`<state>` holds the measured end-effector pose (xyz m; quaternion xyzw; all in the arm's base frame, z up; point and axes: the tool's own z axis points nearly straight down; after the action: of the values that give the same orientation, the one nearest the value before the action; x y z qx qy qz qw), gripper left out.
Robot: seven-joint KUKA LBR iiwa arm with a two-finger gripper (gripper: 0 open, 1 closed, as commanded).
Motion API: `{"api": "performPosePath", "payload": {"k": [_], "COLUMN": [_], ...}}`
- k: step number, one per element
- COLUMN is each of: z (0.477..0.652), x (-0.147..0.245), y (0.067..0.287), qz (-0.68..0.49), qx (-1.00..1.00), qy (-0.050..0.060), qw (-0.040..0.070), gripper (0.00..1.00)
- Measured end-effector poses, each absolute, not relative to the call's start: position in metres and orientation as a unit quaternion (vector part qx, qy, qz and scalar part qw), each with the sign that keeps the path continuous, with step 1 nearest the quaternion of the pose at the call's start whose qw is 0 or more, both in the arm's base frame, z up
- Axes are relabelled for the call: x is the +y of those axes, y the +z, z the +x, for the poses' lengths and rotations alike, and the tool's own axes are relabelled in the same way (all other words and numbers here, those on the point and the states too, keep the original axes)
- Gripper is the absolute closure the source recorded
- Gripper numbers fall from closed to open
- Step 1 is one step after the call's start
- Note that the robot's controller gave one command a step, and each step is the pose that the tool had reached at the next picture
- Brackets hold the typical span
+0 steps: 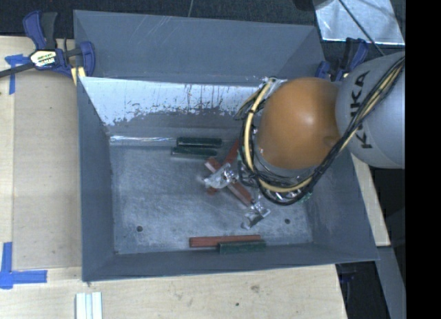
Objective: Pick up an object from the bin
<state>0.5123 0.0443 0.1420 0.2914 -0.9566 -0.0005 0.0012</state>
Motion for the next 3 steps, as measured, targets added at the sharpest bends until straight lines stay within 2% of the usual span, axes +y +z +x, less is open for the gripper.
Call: {"api": "performPosePath", "payload": {"k": [1,2,3], "z": [0.517,0.567,0.572], "x": [0.034,0.039,0.031], "y": [0.161,0.139,0.096], "qz": [0.279,0.264,0.319], "qx": [-0.960,-0.965,-0.948], "qy": [0.002,0.000,0.001], "qw": [-0.007,-0.001,-0.005], "gripper": [0.00,0.00,0.00]}}
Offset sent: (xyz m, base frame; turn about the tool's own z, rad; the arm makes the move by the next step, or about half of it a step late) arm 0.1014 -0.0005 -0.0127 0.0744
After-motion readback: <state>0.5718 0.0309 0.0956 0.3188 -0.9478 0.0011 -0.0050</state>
